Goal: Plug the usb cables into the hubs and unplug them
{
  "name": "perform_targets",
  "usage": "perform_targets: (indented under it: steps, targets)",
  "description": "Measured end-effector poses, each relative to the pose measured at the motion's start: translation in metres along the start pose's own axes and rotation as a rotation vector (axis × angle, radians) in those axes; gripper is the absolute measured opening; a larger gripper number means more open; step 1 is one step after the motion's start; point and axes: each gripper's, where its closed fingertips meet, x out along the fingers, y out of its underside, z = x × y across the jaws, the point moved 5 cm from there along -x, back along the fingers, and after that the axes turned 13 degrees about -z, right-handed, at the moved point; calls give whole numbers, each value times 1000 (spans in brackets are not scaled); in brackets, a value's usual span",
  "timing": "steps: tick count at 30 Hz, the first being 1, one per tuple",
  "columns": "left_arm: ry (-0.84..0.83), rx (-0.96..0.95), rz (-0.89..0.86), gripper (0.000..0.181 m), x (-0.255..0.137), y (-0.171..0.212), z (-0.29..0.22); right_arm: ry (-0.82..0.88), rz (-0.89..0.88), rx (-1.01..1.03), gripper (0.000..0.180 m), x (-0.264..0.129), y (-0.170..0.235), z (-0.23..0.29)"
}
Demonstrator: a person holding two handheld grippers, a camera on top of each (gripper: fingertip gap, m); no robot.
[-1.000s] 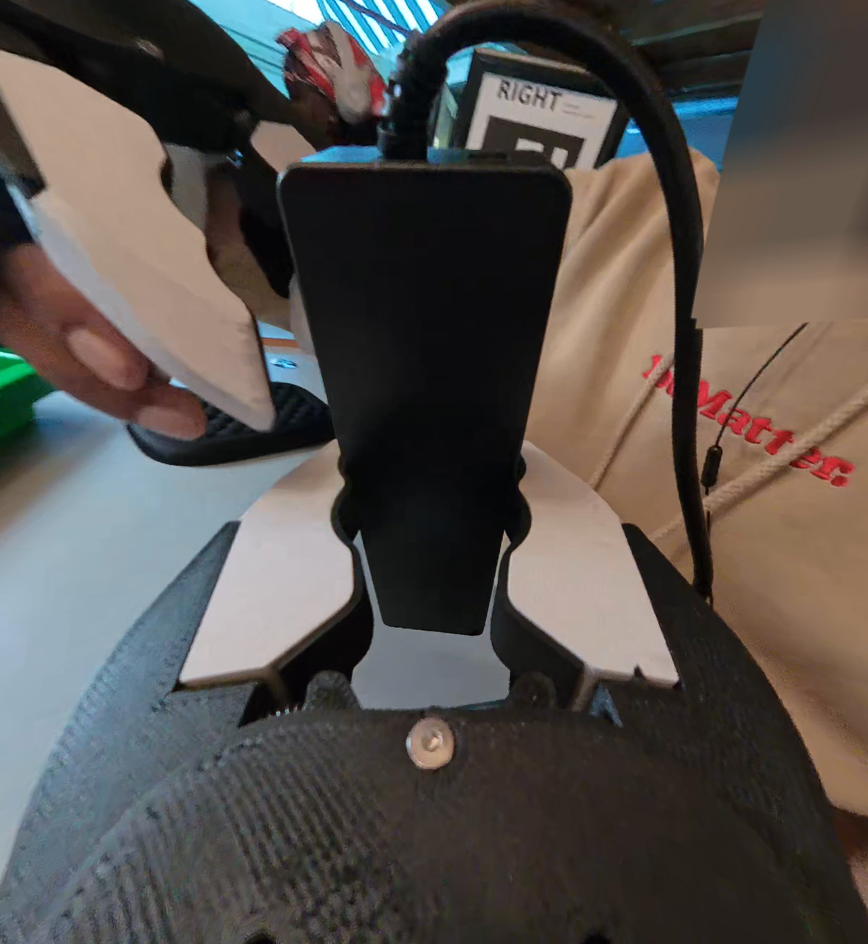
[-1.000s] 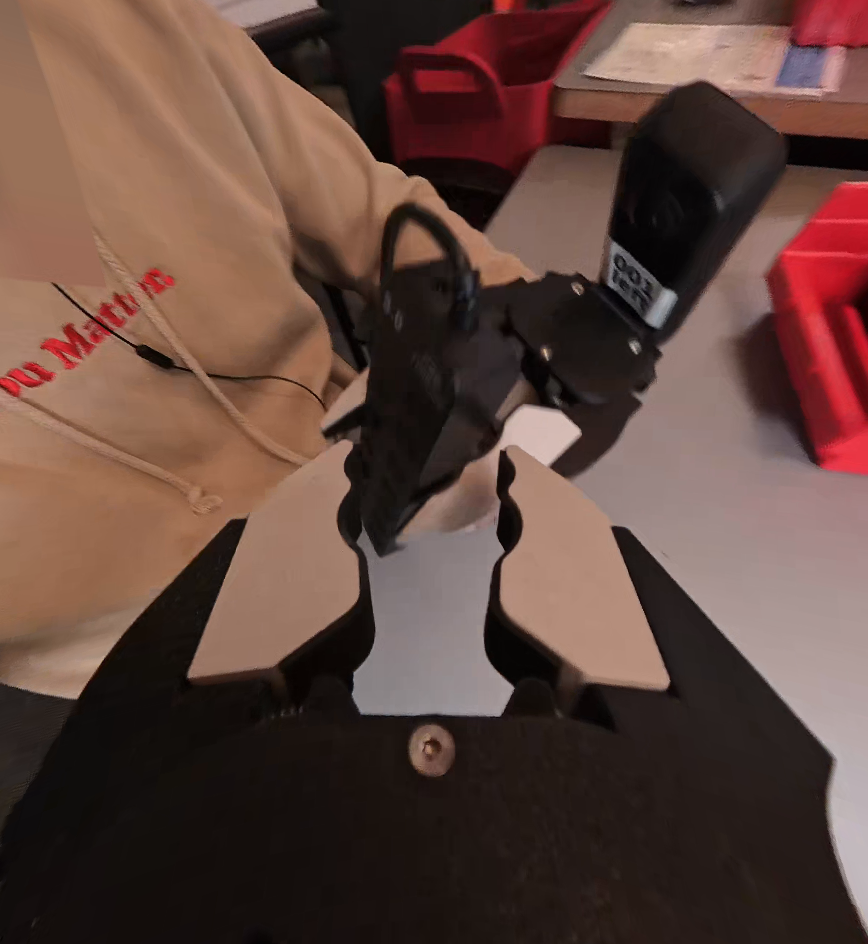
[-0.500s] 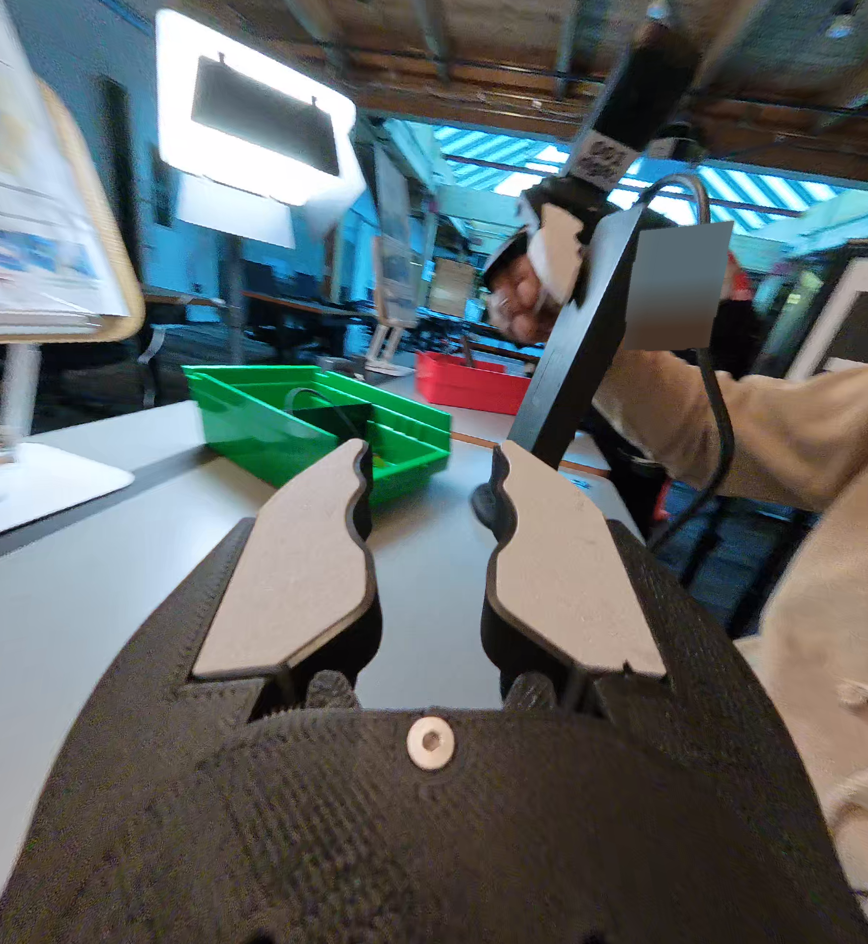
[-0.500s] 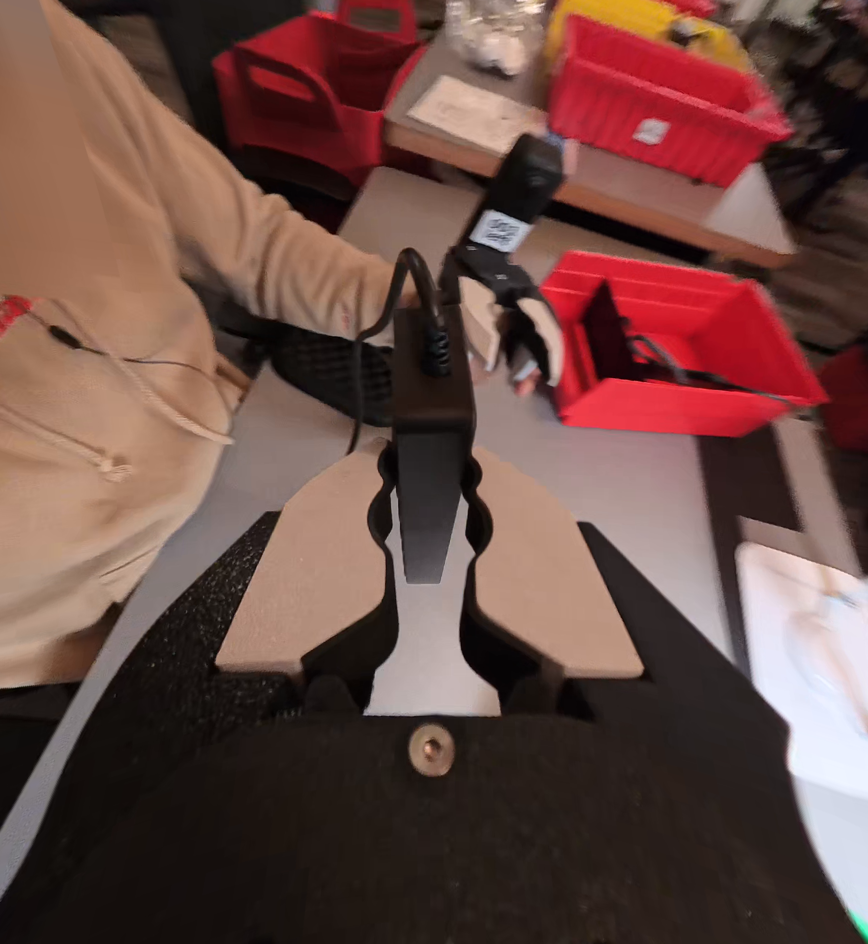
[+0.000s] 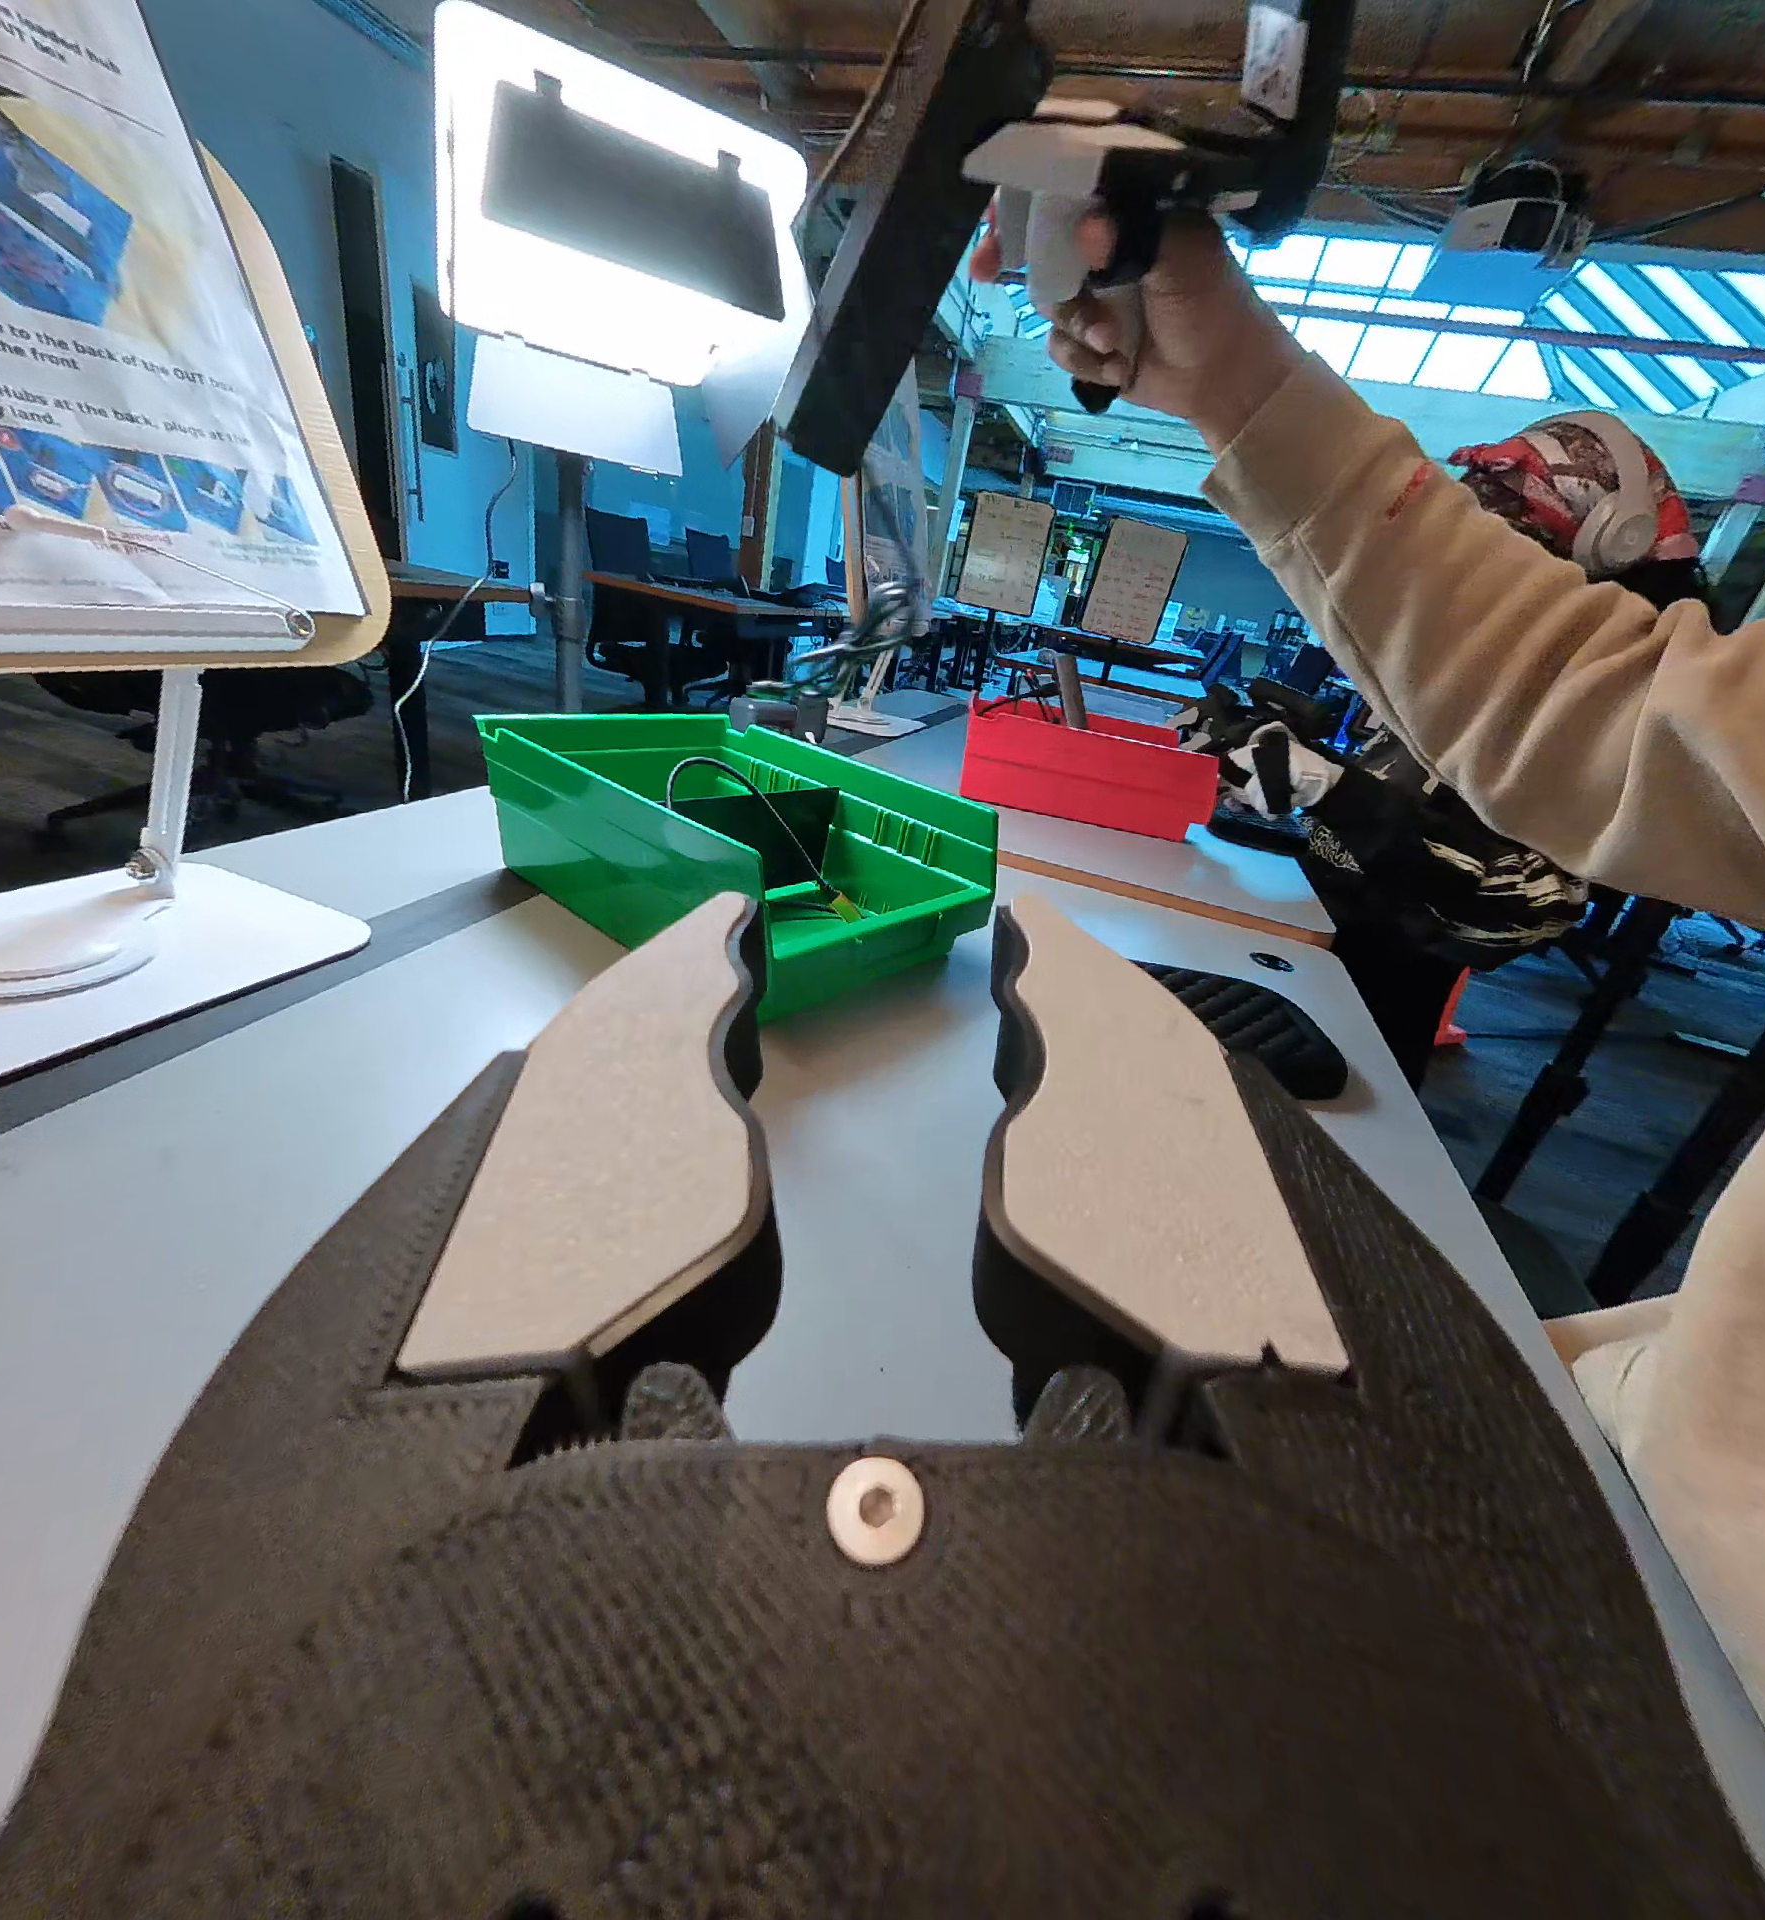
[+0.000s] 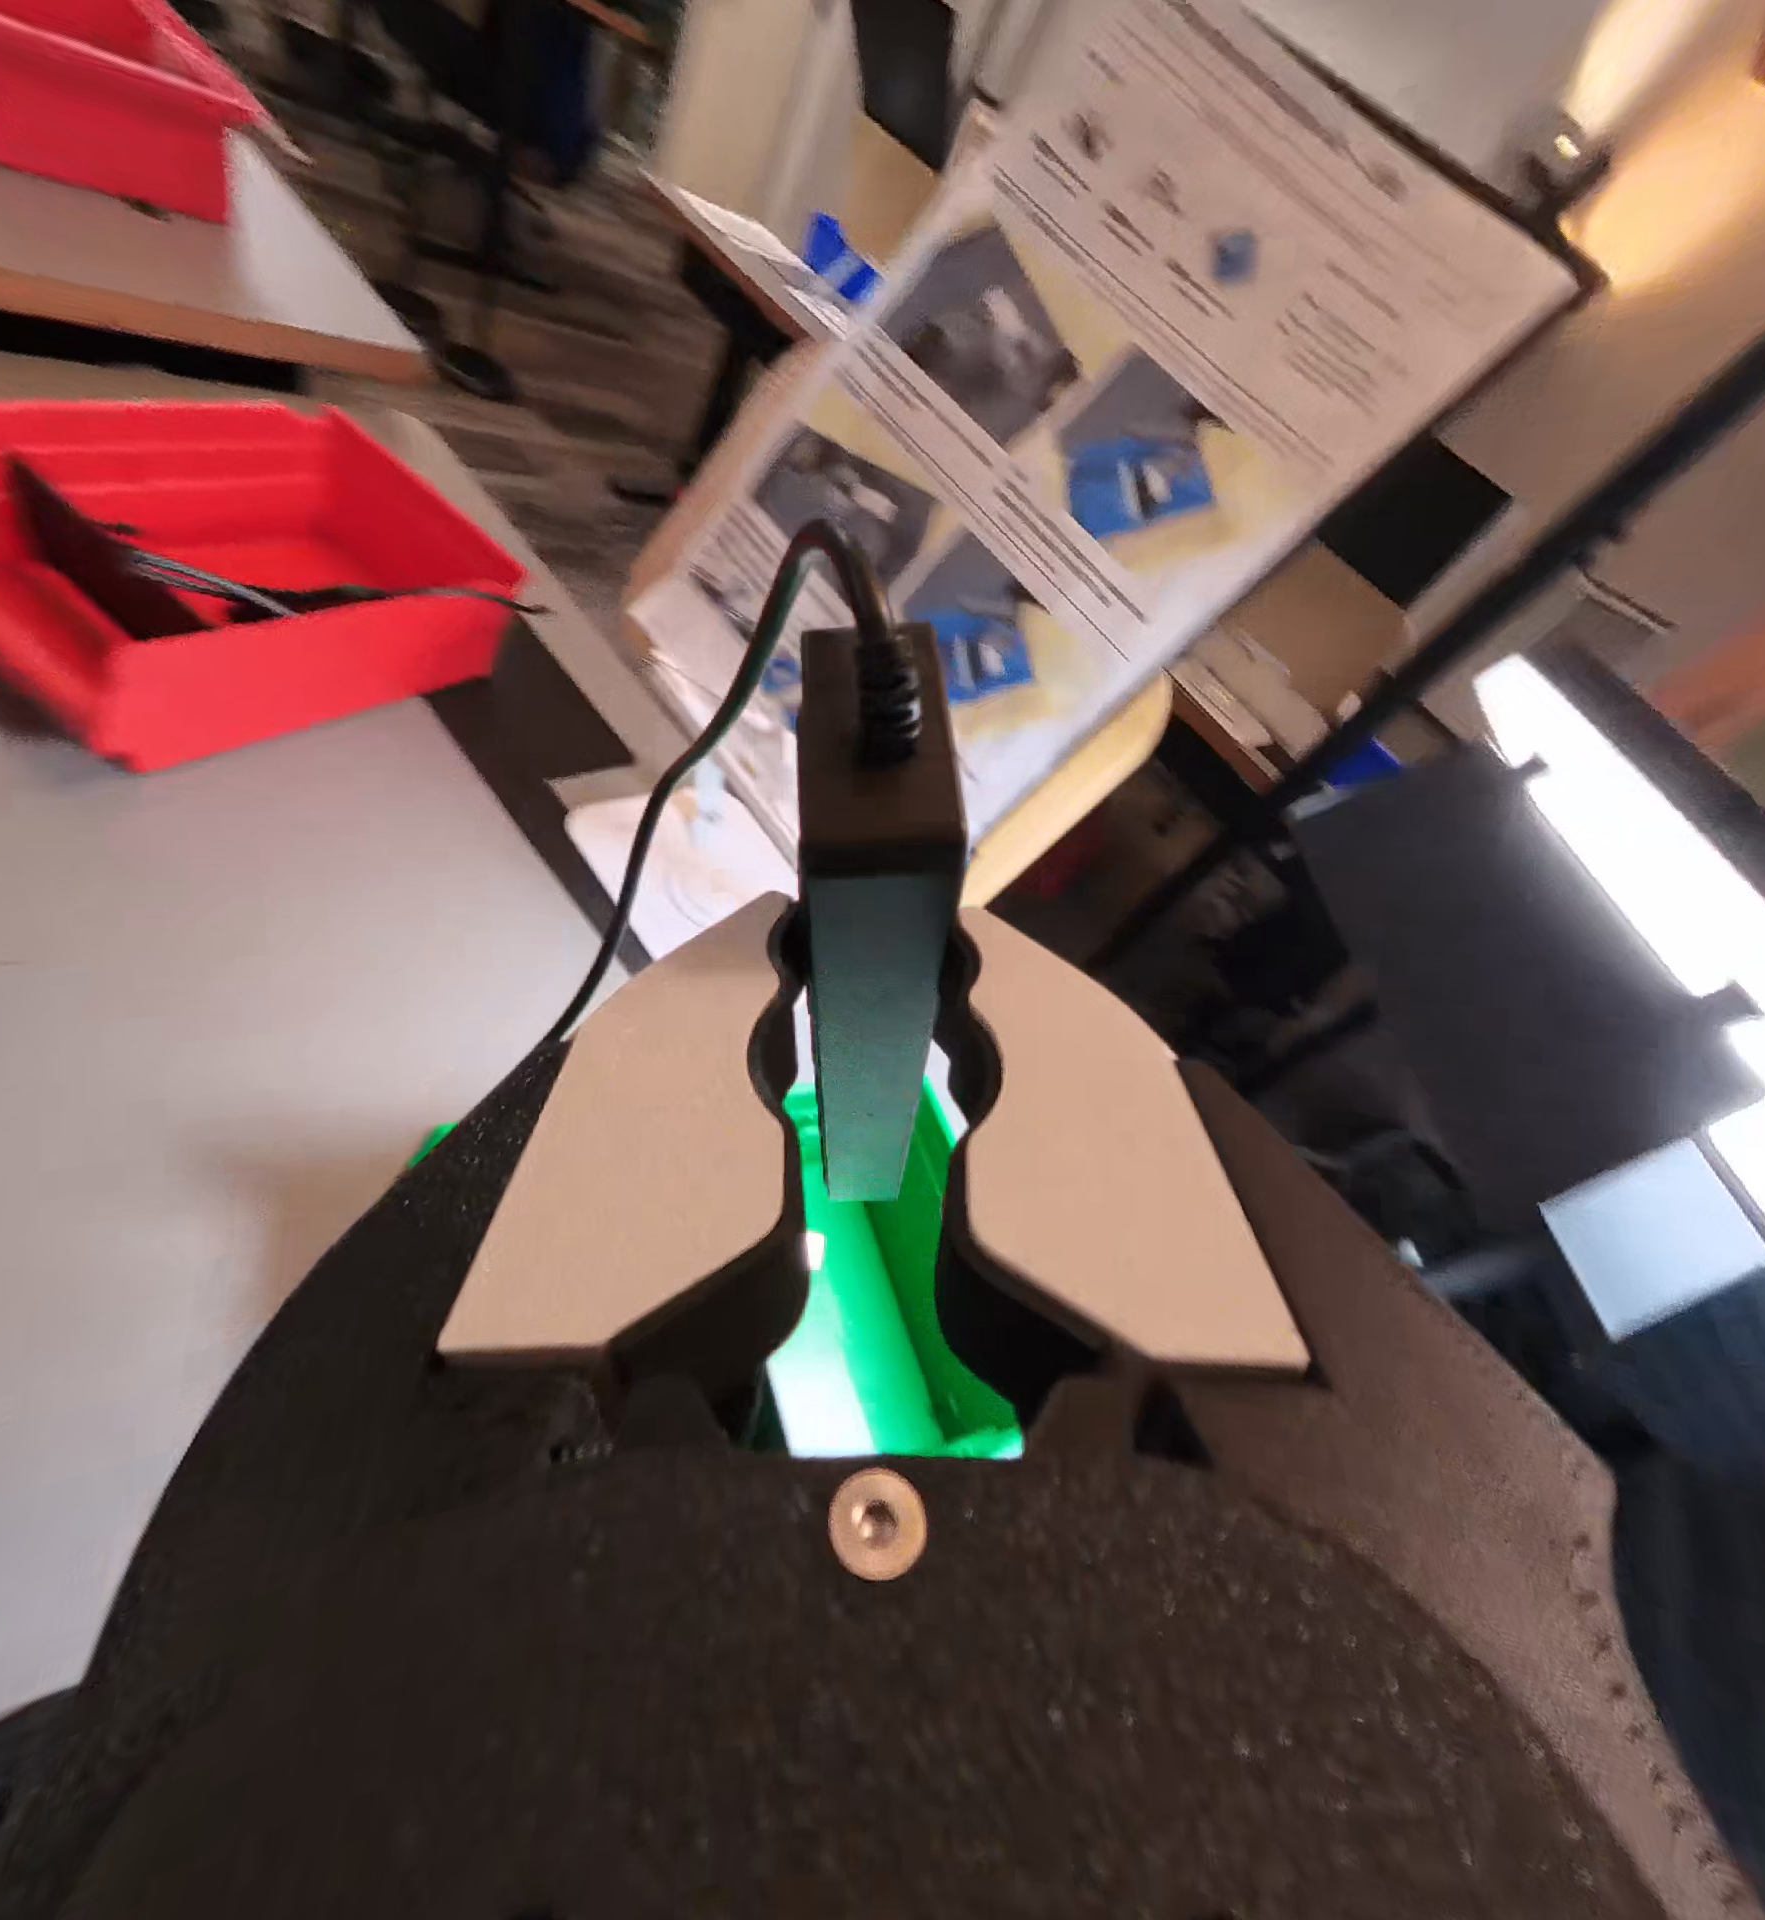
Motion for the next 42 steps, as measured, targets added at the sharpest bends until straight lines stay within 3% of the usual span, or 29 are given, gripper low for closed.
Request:
perform_targets:
  steps: [5, 12, 20, 26, 33, 38, 42]
  targets:
    - [-3, -27, 5, 41, 0, 4, 3, 166, 140, 75, 25, 19, 74, -31]
    - [-21, -4, 23, 41, -1, 6, 6, 206, 284, 277, 25, 63, 191, -23]
    - [-193, 129, 58, 47, -9, 4, 21, 286, 480, 450, 27, 78, 280, -22]
    - [-305, 173, 112, 53, -13, 8, 30, 434, 504, 397, 47, 51, 270, -52]
    - [-317, 172, 143, 55, -10, 13, 30, 416, 428, 327, 52, 22, 229, -50]
    - [-320, 174, 158, 56, -9, 16, 30, 308, 315, 298, 51, 13, 194, -6]
    - [-344, 188, 175, 57, -12, 15, 34, 116, 353, 228, 51, 13, 187, 65]
